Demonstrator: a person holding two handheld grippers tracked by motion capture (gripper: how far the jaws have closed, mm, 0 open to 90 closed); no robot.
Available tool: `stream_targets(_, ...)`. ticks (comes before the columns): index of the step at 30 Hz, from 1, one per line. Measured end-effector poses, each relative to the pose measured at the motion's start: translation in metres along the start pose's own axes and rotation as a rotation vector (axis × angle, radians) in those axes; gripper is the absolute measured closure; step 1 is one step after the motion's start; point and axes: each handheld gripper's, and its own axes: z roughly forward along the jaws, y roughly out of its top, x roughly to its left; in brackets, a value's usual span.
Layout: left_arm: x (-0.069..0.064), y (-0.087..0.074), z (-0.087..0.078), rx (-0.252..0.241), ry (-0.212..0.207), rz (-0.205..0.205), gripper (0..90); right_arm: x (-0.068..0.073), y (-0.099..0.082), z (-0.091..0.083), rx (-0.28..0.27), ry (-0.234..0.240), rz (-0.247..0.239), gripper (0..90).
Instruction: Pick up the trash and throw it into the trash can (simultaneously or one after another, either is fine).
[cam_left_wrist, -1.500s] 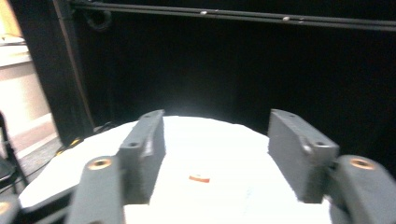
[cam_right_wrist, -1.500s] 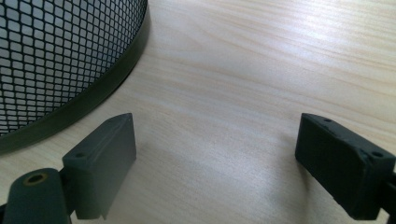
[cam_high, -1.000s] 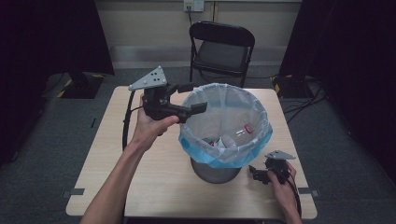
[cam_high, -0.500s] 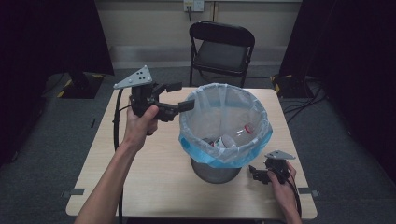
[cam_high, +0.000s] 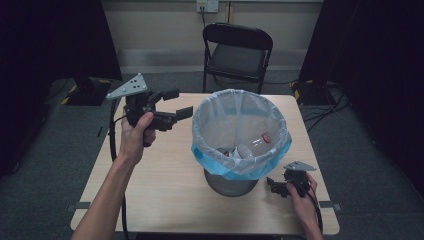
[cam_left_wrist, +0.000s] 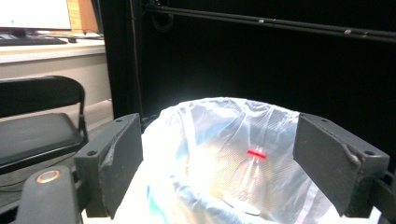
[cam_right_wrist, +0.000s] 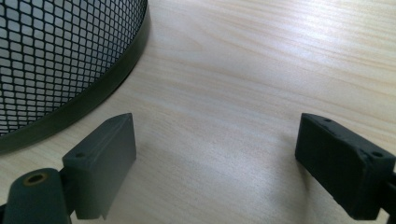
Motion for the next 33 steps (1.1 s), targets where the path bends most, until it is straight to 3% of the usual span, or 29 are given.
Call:
stream_targets(5,0.004,-0.005,-0.009,0.01,0.031,-0.001,15.8,0.0,0.0,0.0,0.0,0.0,0.0,11.7)
stream_targets(16,0.01,-0.018,-0.028,0.002,0.047,-0.021,15.6,0.0,0.0,0.0,0.0,0.0,0.0,11.6)
stream_targets(21,0.01,-0.023,-0.035,0.025,0.067,-0.004,15.8,0.0,0.0,0.0,0.0,0.0,0.0,11.6)
stream_targets(33,0.015,-0.045,-0.058,0.051,0.112,-0.02,15.8,0.0,0.0,0.0,0.0,0.0,-0.001,11.6)
